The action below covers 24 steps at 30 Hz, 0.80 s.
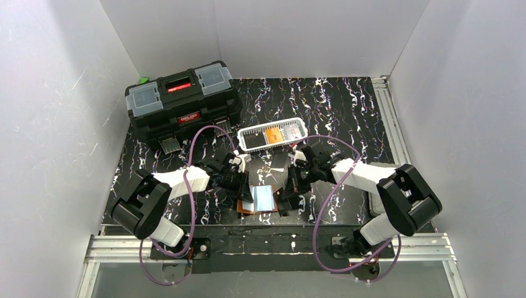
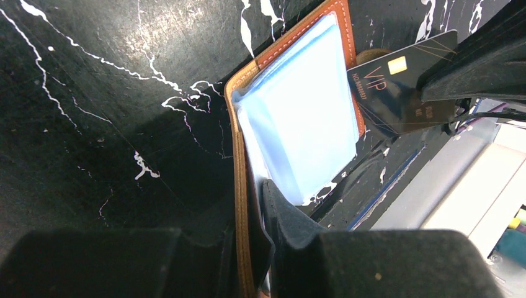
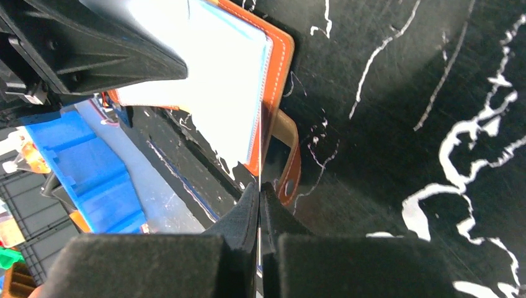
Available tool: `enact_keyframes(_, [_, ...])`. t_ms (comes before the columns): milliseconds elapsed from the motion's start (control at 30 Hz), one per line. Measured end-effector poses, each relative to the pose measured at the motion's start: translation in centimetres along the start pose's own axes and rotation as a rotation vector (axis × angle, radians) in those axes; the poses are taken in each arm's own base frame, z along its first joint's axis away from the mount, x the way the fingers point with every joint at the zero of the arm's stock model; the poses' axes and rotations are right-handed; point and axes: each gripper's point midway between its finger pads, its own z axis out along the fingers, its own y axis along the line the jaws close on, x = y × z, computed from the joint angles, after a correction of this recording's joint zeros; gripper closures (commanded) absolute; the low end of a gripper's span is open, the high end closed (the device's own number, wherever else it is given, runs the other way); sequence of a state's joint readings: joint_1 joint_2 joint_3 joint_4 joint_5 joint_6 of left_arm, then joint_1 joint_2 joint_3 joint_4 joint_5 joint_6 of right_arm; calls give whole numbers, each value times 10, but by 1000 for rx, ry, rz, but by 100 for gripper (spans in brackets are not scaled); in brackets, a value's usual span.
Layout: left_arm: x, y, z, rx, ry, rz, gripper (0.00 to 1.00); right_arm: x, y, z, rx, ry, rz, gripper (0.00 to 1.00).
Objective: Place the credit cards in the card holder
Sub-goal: Turn over the card slot in the card holder.
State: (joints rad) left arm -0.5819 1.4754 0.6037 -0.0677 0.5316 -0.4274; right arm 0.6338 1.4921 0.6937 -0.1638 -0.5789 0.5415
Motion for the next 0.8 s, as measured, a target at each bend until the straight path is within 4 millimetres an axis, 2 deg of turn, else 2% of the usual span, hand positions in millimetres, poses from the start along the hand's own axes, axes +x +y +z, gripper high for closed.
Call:
enact_keyframes(167, [0,0,0,0,0,-1,86,0,-5,-13,47,-26,-4,99])
enact_keyframes(333, [0,0,0,0,0,-1,86,-6,-1,-23,37,-62,-17,99])
enact_keyframes(800, [0,0,0,0,0,-1,86,9,4,-8,-29,46,-4,99])
